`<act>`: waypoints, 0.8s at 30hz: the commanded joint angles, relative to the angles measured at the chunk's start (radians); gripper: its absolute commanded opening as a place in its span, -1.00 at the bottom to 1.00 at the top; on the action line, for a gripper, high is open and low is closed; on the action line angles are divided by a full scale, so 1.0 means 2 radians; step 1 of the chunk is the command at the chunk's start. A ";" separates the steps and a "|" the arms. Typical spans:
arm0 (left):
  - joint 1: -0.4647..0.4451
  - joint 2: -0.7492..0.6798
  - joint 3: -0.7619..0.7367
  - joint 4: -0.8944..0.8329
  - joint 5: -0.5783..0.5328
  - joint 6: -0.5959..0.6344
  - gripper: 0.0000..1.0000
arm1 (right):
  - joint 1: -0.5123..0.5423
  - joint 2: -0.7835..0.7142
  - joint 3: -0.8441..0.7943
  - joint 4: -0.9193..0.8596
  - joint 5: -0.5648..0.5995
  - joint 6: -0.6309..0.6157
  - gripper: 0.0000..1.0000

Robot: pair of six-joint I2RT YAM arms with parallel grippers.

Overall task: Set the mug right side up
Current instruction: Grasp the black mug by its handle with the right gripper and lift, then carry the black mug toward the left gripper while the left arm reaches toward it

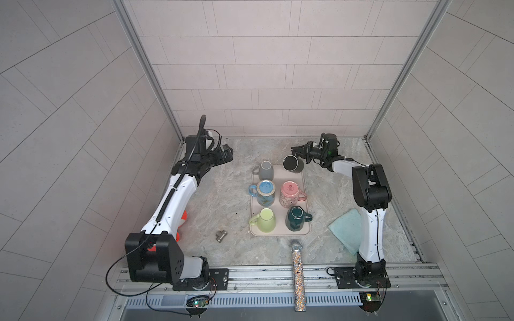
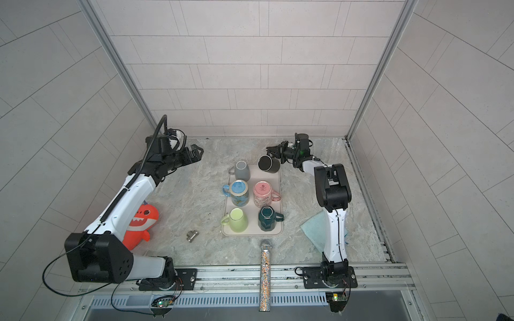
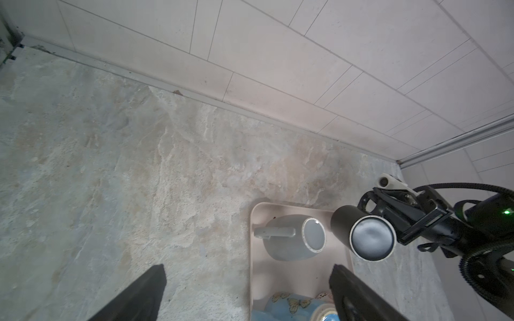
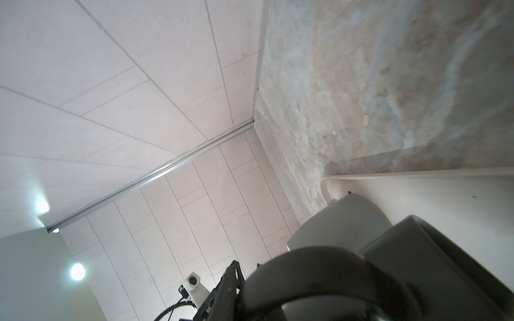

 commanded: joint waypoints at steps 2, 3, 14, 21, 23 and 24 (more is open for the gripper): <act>-0.001 0.020 0.044 0.039 0.052 -0.027 0.92 | 0.013 -0.050 0.048 0.067 -0.040 -0.026 -1.00; -0.002 0.027 0.055 0.040 0.062 -0.027 0.91 | 0.016 -0.054 0.054 0.051 -0.045 -0.052 -1.00; -0.025 0.104 0.188 0.006 0.124 -0.020 0.86 | 0.096 -0.081 0.271 -0.697 0.179 -0.746 -1.00; -0.042 0.142 0.241 -0.023 0.154 -0.016 0.84 | 0.142 -0.153 0.176 -0.600 0.280 -0.829 -1.00; -0.050 0.147 0.251 -0.032 0.161 -0.014 0.83 | 0.154 -0.185 0.129 -0.540 0.299 -0.851 -1.00; -0.056 0.149 0.255 -0.033 0.165 -0.013 0.83 | 0.160 -0.203 0.102 -0.503 0.310 -0.858 -1.00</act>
